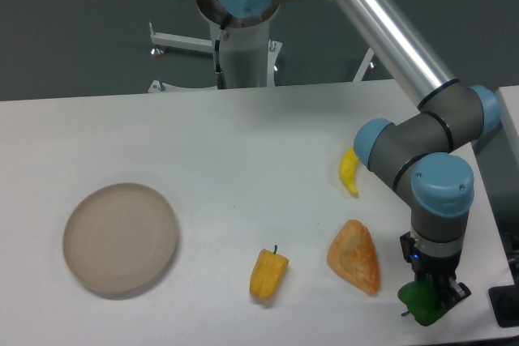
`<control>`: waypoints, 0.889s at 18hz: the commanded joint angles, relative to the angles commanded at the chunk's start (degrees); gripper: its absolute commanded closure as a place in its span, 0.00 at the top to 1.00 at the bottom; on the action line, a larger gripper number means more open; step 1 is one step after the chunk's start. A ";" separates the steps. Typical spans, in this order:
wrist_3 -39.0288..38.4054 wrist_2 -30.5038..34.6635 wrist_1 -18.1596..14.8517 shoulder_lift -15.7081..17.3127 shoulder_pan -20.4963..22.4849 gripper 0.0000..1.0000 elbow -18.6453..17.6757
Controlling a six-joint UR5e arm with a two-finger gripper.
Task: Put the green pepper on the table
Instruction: 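Lift the held green pepper with the gripper and carry it toward the banana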
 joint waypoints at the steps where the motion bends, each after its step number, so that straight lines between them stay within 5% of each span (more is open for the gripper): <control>1: 0.00 0.00 0.00 0.00 -0.09 0.25 -0.26; 7: -1.23 -0.44 -3.07 3.50 -0.62 0.25 -3.50; 16: -10.01 -5.19 -4.83 18.61 -0.88 0.25 -21.51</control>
